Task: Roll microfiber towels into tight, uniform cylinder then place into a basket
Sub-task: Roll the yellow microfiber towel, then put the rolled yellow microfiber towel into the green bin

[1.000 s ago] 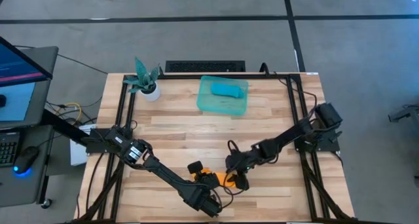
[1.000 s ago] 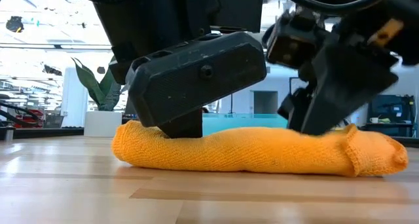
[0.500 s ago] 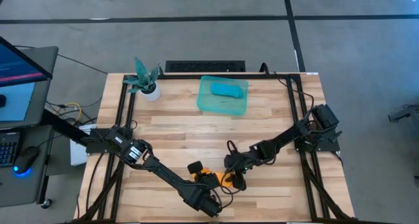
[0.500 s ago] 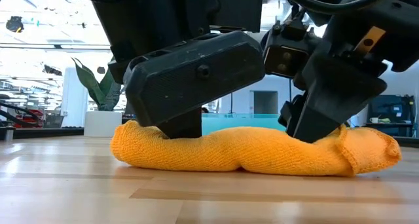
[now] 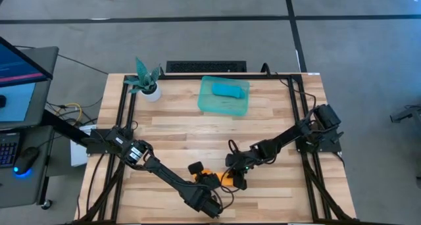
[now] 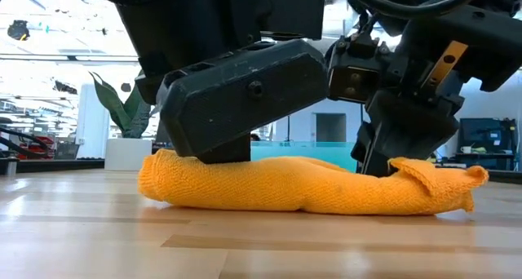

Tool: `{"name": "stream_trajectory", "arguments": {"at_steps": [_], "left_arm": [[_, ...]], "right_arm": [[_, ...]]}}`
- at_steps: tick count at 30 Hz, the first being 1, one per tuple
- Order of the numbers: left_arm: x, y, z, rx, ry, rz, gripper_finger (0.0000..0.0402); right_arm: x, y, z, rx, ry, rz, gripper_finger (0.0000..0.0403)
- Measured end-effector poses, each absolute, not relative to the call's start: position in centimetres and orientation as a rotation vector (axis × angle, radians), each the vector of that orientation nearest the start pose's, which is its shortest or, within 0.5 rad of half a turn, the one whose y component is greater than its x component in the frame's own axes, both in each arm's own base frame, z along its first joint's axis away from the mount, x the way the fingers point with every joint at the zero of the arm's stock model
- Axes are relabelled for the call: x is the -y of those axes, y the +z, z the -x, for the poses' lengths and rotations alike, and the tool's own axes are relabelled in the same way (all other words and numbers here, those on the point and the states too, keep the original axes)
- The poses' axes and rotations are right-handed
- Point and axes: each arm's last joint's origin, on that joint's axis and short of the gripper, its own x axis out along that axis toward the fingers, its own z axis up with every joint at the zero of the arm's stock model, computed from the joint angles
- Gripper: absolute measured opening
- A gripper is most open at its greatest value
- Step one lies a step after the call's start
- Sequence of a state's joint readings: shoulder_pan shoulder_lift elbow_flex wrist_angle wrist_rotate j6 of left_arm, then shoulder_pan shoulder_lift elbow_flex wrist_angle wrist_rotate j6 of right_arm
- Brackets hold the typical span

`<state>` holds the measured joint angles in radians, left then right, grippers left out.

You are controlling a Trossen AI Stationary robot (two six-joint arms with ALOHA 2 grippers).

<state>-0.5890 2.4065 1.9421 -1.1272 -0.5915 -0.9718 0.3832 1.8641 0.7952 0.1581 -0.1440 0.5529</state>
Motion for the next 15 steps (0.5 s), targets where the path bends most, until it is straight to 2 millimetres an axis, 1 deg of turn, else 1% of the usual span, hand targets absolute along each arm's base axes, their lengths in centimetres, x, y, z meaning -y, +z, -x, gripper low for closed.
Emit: {"name": "stream_trajectory", "arguments": {"at_steps": [4,7,9,12,15], "left_arm": [[23.9,13.3,-38.7,-1.142,0.642,-0.062,0.0004],[23.9,13.7,-38.1,-1.165,0.667,-0.073,0.0004],[24.1,14.3,-37.6,-1.172,0.671,-0.076,0.0004],[24.6,16.0,-36.4,-1.16,0.668,-0.095,0.0004],[25.0,18.5,-34.8,-1.114,0.681,-0.163,0.0004]], "right_arm": [[-12.6,9.4,-30.1,-1.02,0.221,-0.391,0.0035],[-12.6,9.4,-30.1,-1.019,0.221,-0.389,0.0027],[-12.6,9.4,-30.1,-1.019,0.221,-0.388,0.0018],[-12.6,9.4,-30.1,-1.018,0.221,-0.387,0.0015],[-12.6,9.4,-30.1,-1.018,0.22,-0.386,0.0024]]}}
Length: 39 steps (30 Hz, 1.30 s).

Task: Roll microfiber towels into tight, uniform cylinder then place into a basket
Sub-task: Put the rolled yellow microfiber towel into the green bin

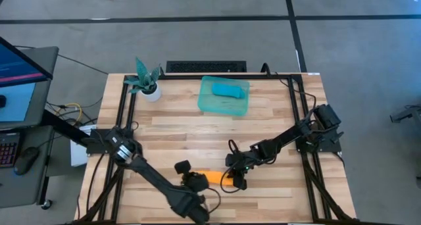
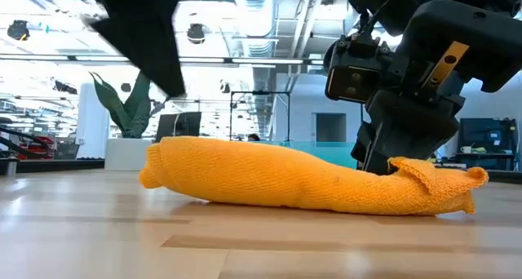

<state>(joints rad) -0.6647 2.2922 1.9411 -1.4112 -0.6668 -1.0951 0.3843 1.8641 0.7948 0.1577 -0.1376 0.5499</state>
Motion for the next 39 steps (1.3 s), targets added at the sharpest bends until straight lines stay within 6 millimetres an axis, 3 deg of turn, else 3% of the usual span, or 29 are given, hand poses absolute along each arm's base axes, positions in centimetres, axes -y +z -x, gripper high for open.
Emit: {"name": "stream_trajectory", "arguments": {"at_steps": [7,12,15,18,22,26,30,39], "left_arm": [[24.3,25.7,-30.7,-1.039,0.671,-0.151,0.0004],[22.4,28.7,-28.4,-0.922,0.678,-0.141,0.0004],[20.8,27.9,-27.6,-0.88,0.722,-0.062,0.0002],[19.6,25.1,-27.0,-0.868,0.696,0.047,0.0],[18.9,20.6,-27.6,-0.854,0.506,0.221,0.0],[18.8,17.9,-29.0,-0.771,0.22,0.316,0.0],[18.5,17.8,-30.3,-0.624,0.022,0.331,0.0],[17.8,18.4,-31.3,-0.542,-0.034,0.22,0.0002]], "right_arm": [[-12.6,9.4,-30.0,-1.02,0.222,-0.387,0.0023],[-12.6,9.4,-30.0,-1.02,0.223,-0.388,0.0019],[-12.6,9.4,-30.0,-1.02,0.225,-0.389,0.0029],[-12.6,9.4,-30.0,-1.021,0.232,-0.386,0.003],[-12.6,9.4,-30.0,-1.022,0.236,-0.384,0.0021],[-12.6,9.4,-30.0,-1.02,0.237,-0.385,0.0023],[-12.6,9.4,-30.1,-1.019,0.238,-0.385,0.003],[-12.6,9.4,-30.0,-1.019,0.239,-0.385,0.0024]]}}
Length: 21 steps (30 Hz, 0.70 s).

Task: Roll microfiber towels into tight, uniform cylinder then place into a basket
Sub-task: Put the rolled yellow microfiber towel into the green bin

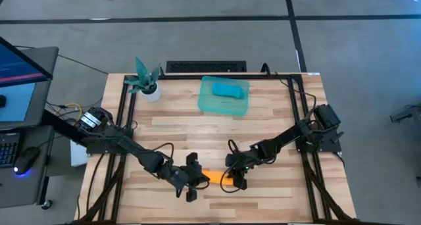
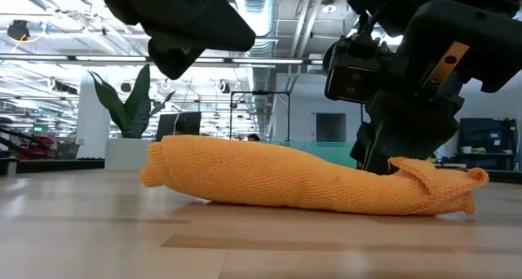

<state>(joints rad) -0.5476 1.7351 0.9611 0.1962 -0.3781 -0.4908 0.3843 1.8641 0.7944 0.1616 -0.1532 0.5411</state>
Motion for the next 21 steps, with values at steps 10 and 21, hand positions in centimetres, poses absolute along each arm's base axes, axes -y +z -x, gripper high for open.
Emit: {"name": "stream_trajectory", "arguments": {"at_steps": [10,21], "left_arm": [[16.7,18.4,-31.8,-0.527,0.035,0.212,0.0095],[16.2,17.5,-31.5,-0.633,0.081,0.36,0.0197]], "right_arm": [[-12.6,9.4,-30.0,-1.02,0.241,-0.386,0.0023],[-12.6,9.4,-30.0,-1.02,0.241,-0.385,0.0025]]}}
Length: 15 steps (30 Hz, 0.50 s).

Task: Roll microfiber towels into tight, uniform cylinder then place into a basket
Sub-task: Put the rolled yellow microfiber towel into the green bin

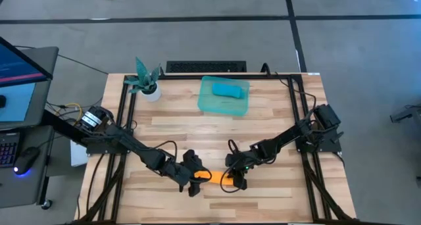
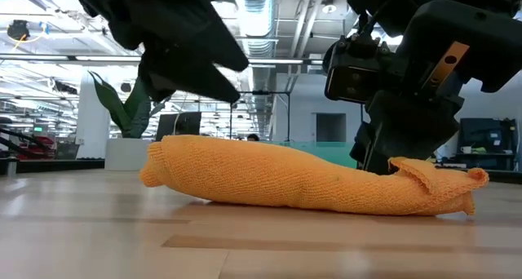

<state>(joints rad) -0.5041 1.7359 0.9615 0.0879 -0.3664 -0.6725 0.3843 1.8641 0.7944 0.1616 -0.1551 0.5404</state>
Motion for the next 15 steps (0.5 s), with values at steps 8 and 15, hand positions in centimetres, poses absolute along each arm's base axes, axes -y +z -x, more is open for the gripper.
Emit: {"name": "stream_trajectory", "arguments": {"at_steps": [8,15], "left_arm": [[16.3,15.4,-32.0,-0.679,0.118,0.374,0.0202],[15.2,11.6,-33.2,-0.821,0.109,0.402,0.0202]], "right_arm": [[-12.6,9.4,-30.0,-1.02,0.242,-0.386,0.003],[-12.6,9.4,-30.0,-1.02,0.243,-0.385,0.0024]]}}
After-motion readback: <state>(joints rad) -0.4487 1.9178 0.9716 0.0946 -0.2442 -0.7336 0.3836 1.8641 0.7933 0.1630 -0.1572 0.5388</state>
